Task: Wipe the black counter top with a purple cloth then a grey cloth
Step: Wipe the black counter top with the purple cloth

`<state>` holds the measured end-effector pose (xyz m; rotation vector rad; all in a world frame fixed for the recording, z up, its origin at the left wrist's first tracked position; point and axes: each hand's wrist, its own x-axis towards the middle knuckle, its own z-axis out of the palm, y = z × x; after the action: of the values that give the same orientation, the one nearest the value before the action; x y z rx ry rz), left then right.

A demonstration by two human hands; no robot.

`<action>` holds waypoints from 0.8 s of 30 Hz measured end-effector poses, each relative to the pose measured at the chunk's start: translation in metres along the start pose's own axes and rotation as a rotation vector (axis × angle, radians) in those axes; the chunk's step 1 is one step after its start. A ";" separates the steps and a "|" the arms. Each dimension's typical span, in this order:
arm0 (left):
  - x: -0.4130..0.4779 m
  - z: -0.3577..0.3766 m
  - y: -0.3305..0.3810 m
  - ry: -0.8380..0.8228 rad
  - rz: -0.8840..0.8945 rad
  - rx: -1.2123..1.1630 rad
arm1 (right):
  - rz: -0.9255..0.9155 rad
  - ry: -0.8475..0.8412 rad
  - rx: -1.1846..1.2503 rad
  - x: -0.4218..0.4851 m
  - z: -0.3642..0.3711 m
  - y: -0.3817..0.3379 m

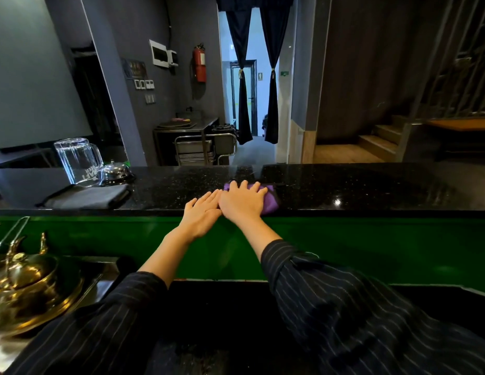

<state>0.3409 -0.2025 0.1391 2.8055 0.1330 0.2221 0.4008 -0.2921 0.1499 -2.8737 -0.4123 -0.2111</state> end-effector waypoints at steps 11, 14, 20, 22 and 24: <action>-0.008 0.005 0.011 0.040 -0.086 0.075 | -0.259 0.292 -0.014 -0.035 0.004 0.083; -0.006 0.008 0.033 0.092 -0.007 0.108 | -0.213 0.258 -0.010 -0.030 -0.008 0.115; 0.013 0.031 0.103 0.020 0.223 0.187 | -0.034 -0.056 0.003 -0.010 -0.036 0.164; 0.022 0.034 0.125 0.011 0.249 0.176 | 0.005 -0.062 0.005 -0.011 -0.042 0.185; 0.031 0.036 0.143 -0.020 0.257 0.164 | 0.047 -0.026 -0.003 -0.015 -0.047 0.209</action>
<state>0.3867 -0.3455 0.1557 2.9825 -0.2258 0.2531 0.4431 -0.5028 0.1496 -2.8887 -0.3498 -0.1661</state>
